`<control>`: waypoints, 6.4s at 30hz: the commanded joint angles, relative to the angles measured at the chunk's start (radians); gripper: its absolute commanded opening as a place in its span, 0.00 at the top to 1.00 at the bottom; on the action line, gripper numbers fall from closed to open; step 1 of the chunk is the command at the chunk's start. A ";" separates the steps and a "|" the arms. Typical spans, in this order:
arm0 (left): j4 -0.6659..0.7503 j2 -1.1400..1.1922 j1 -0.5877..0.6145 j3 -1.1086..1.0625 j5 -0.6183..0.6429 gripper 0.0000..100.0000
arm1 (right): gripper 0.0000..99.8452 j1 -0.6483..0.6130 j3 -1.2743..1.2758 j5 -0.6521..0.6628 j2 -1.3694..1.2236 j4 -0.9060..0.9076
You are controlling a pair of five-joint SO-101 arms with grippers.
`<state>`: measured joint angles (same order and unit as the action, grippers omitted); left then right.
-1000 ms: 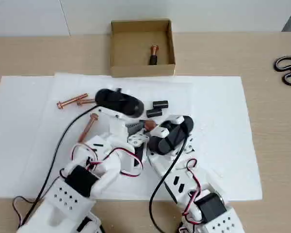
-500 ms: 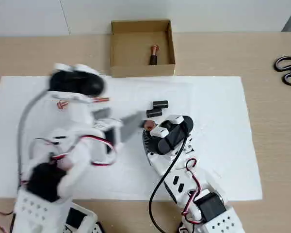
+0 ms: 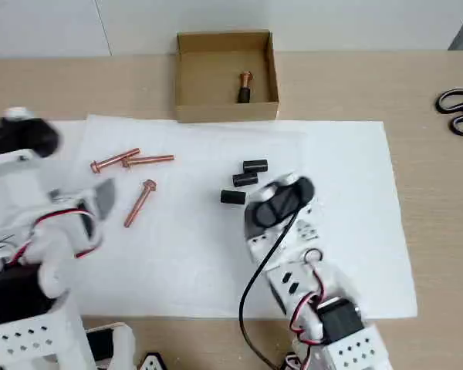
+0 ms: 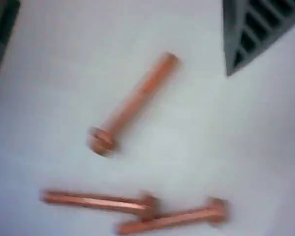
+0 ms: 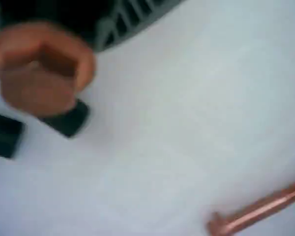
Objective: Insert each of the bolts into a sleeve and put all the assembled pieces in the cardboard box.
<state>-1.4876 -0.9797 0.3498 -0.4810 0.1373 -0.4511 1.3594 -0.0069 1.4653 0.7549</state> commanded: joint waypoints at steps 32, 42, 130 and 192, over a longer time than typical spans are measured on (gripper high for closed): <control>-0.031 -0.006 0.049 -0.038 -0.005 0.72 | 1.00 0.139 -1.544 -0.008 -1.972 -0.924; -0.031 -0.006 0.049 -0.039 -0.005 0.72 | 0.95 0.137 -1.732 -0.008 -2.272 -0.923; -0.095 -0.006 0.049 -0.035 -0.003 0.72 | 0.68 -0.073 -1.059 0.448 -1.307 0.398; -0.103 -0.006 0.052 -0.038 0.000 0.72 | 0.77 -0.079 -2.001 0.489 -2.192 0.955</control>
<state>-1.5812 -0.9797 0.3959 -0.5240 0.1327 -0.5278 -0.6368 0.4549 -0.7073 1.7031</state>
